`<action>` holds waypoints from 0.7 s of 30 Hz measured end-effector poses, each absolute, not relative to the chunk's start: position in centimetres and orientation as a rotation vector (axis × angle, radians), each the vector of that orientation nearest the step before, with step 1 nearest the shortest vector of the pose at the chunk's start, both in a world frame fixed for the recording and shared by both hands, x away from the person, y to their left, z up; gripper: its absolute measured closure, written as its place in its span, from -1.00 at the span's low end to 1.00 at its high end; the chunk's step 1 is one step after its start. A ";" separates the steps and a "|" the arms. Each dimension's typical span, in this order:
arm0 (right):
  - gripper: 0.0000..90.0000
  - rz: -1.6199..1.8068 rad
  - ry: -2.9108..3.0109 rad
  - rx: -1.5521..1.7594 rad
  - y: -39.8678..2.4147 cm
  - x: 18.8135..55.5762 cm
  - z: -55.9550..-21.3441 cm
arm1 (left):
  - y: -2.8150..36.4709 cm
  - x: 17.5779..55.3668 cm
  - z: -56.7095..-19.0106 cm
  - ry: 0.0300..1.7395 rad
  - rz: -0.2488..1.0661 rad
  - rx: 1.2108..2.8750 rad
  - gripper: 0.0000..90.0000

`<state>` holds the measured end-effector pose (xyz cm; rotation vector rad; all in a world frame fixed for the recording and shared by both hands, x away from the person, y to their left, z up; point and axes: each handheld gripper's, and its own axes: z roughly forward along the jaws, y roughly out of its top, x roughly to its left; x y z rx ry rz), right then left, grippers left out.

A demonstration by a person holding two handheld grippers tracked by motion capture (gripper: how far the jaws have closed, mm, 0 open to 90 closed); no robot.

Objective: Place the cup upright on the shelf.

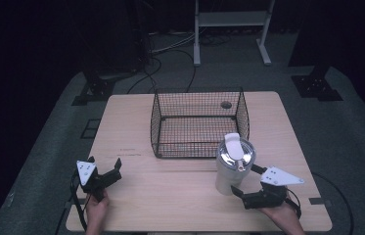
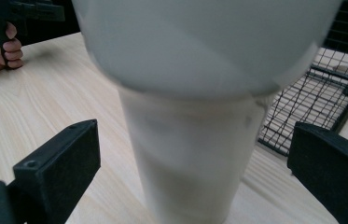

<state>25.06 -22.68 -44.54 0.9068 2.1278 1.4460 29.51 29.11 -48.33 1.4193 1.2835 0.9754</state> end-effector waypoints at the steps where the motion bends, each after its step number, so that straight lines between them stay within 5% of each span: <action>1: -0.95 1.449 2.127 0.904 -22.6 25.2 -44.5 | 29.1 29.5 -48.3 1.282 0.976 1.420 -1.00; 21: -0.94 1.529 2.074 0.880 -20.7 27.1 -44.7 | 29.6 29.5 -48.3 1.296 0.949 1.391 -1.00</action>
